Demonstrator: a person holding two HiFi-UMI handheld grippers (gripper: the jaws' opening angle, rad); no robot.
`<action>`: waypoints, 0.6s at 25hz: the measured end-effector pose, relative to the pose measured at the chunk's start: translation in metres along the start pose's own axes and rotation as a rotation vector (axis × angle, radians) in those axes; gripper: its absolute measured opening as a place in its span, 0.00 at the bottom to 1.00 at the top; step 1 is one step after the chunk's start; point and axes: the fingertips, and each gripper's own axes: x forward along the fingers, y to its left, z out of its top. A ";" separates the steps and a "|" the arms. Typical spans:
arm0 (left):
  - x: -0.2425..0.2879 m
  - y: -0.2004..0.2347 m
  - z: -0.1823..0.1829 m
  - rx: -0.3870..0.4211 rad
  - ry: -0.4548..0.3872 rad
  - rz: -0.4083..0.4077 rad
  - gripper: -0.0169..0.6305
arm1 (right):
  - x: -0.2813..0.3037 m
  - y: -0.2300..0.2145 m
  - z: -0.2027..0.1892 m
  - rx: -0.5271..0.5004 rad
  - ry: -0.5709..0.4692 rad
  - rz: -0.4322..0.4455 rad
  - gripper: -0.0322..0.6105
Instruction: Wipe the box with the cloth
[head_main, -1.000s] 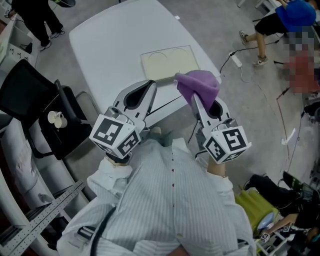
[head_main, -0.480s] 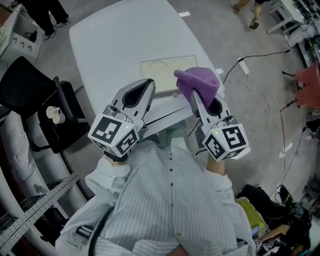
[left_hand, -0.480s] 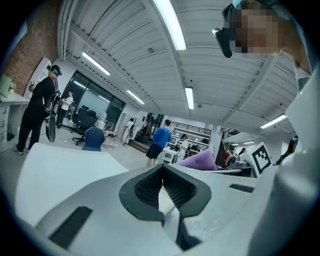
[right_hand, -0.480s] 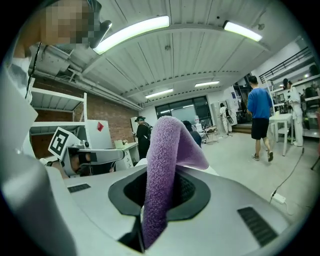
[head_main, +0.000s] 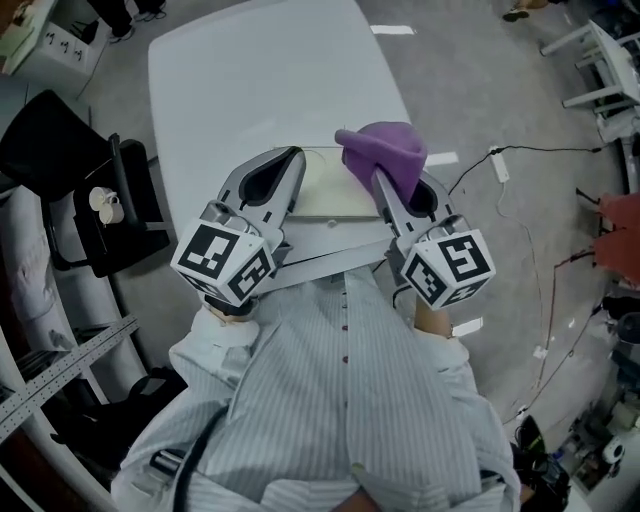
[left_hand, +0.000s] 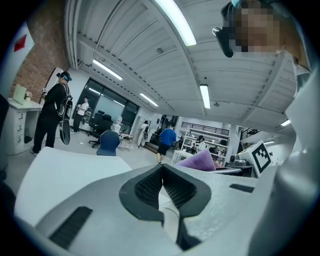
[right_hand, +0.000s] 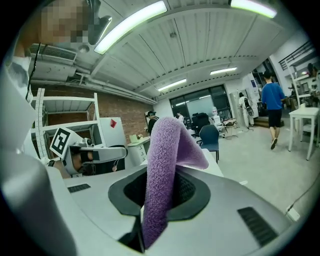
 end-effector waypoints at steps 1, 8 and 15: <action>0.004 0.002 0.003 0.000 -0.004 0.018 0.04 | 0.004 -0.003 0.004 -0.006 0.005 0.020 0.15; 0.013 0.015 0.009 -0.001 -0.033 0.164 0.04 | 0.019 -0.019 0.018 -0.047 0.029 0.149 0.16; 0.003 0.024 -0.010 -0.013 -0.030 0.327 0.04 | 0.029 -0.023 0.014 -0.086 0.076 0.291 0.15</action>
